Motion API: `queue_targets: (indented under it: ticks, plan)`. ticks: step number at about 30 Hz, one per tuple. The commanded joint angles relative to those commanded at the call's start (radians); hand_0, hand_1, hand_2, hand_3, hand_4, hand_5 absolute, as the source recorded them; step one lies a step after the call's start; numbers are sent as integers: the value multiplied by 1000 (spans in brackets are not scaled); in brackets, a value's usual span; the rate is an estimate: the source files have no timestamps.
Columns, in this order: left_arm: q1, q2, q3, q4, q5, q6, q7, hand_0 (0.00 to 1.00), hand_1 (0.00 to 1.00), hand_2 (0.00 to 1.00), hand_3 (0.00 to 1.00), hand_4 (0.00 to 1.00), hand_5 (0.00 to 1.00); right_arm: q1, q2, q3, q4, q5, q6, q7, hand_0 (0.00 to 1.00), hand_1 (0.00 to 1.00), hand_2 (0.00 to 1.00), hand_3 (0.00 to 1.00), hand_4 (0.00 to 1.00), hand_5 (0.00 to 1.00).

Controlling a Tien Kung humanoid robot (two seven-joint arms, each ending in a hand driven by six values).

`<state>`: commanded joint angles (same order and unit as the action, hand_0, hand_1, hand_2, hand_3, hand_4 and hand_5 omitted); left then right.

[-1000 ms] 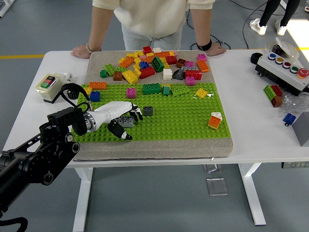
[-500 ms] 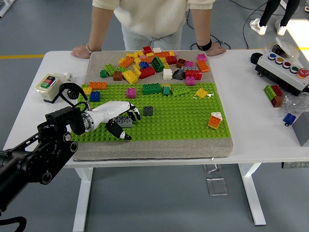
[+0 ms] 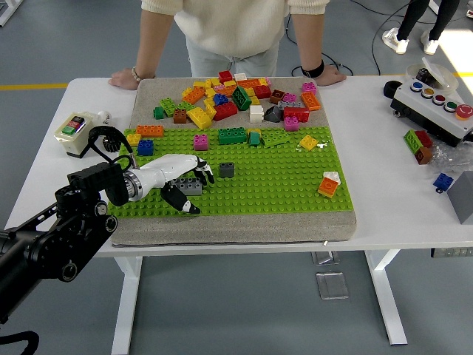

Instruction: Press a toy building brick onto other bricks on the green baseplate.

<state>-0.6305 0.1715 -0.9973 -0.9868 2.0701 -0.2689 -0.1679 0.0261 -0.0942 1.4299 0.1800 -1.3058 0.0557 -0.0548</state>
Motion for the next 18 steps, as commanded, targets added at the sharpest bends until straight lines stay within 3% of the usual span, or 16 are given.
queue_targets:
  ticks: [13, 18]
  plan:
    - [-12, 0, -37, -37, -47, 21, -8, 764, 692, 624, 618, 998, 97, 1, 1, -4, 0, 2, -1, 0, 761, 688, 731, 696, 975, 493]
    - [-24, 4, -60, 4, 0, 87, -12, 773, 700, 627, 619, 998, 97, 1, 1, -7, 0, 3, -1, 0, 760, 688, 731, 697, 976, 492]
